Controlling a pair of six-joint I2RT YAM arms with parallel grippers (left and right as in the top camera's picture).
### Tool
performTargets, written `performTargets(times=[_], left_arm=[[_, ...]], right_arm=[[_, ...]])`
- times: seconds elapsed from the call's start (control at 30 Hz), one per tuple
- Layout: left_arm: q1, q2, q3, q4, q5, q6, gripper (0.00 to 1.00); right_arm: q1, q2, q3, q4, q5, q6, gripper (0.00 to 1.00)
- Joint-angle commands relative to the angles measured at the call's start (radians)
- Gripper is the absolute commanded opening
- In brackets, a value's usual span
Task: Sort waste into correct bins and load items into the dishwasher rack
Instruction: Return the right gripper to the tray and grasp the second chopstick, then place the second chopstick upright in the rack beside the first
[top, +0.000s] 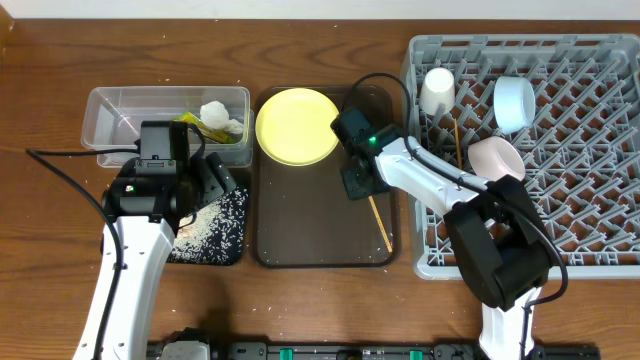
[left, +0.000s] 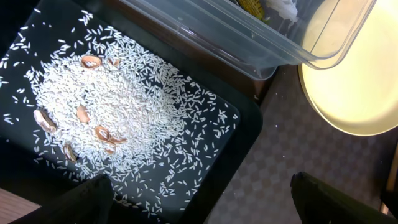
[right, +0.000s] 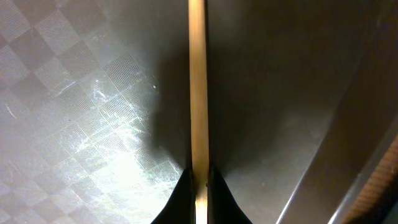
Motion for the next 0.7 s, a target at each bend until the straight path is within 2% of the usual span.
performTargets(times=[0.0, 0.27, 0.5, 0.67], left_arm=[[0.004, 0.002, 0.01, -0.003, -0.008, 0.001, 0.94], [0.004, 0.002, 0.01, -0.003, -0.009, 0.001, 0.94], [0.004, 0.002, 0.01, -0.003, -0.008, 0.0, 0.94], [0.004, 0.002, 0.01, -0.003, -0.008, 0.001, 0.94]], right_arm=[[0.004, 0.006, 0.037, -0.037, 0.001, 0.004, 0.01], [-0.031, -0.128, 0.178, -0.222, 0.002, -0.008, 0.01], [-0.161, -0.277, 0.182, -0.337, 0.002, -0.026, 0.01], [-0.278, -0.304, 0.182, -0.408, 0.002, -0.057, 0.01]])
